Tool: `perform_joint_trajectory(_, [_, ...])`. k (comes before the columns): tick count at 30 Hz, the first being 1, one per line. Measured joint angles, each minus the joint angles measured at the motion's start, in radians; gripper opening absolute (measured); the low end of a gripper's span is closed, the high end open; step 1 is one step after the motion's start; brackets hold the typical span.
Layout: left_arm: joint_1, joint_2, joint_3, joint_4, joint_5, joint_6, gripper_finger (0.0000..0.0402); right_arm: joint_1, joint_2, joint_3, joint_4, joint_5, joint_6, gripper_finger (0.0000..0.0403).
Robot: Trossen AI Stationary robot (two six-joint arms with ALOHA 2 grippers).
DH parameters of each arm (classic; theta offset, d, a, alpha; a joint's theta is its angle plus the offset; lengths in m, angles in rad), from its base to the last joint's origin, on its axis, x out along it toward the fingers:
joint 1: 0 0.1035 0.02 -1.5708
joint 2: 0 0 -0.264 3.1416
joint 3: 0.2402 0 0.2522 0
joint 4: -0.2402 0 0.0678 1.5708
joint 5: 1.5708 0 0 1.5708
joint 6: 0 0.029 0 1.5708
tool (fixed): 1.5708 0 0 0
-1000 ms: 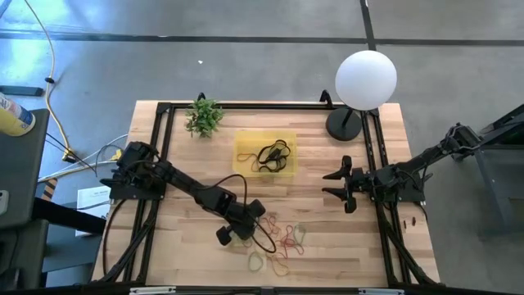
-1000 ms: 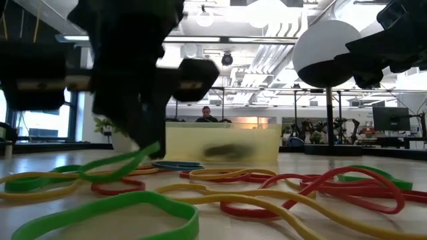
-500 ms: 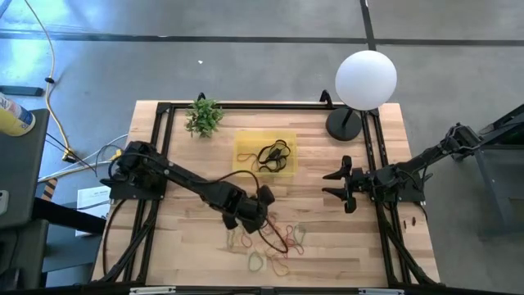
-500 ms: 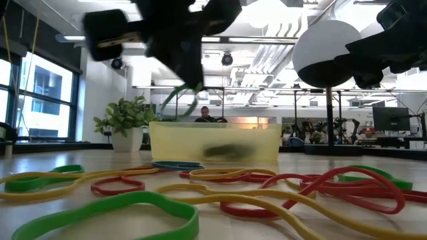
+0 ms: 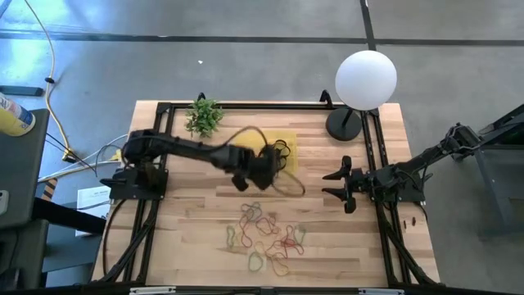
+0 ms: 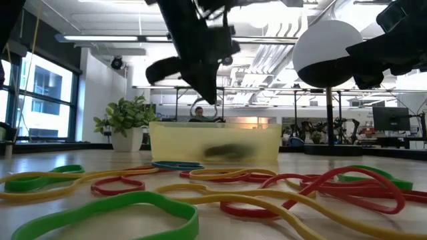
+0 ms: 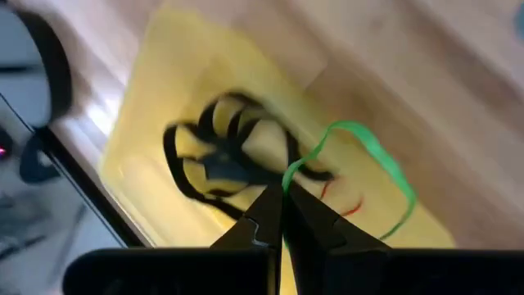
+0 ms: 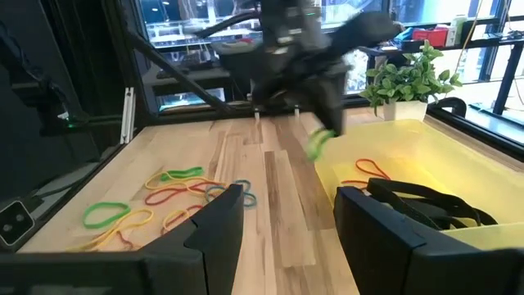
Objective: Pick and place rubber bands into bin
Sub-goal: Put the green rubber band into the yellow bin
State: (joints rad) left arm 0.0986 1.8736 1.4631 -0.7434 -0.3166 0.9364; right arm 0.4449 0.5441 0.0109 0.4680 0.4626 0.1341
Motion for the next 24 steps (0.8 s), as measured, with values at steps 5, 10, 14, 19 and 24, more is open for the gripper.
perform_joint_trajectory(5, [0.141,0.0,0.0,0.037,0.138,0.016,0.0,0.0,0.0,0.0,-0.018,0.001,0.0,0.0181])
perform_joint_trajectory(10, [0.271,0.0,0.0,0.074,0.299,0.025,0.0,0.0,0.0,0.0,-0.024,0.001,0.0,0.0181])
perform_joint_trajectory(14, [0.34,0.0,-0.023,0.094,0.377,0.024,0.0,0.0,0.0,0.0,-0.024,0.002,0.0,0.0181])
perform_joint_trajectory(19, [0.376,-0.001,-0.07,0.1,0.39,0.005,0.0,0.0,0.0,0.0,-0.024,0.003,0.0,0.0181])
perform_joint_trajectory(24, [0.379,-0.001,-0.125,0.116,0.389,0.001,0.0022,0.0,0.0,0.0,-0.024,0.023,0.0,0.0181])
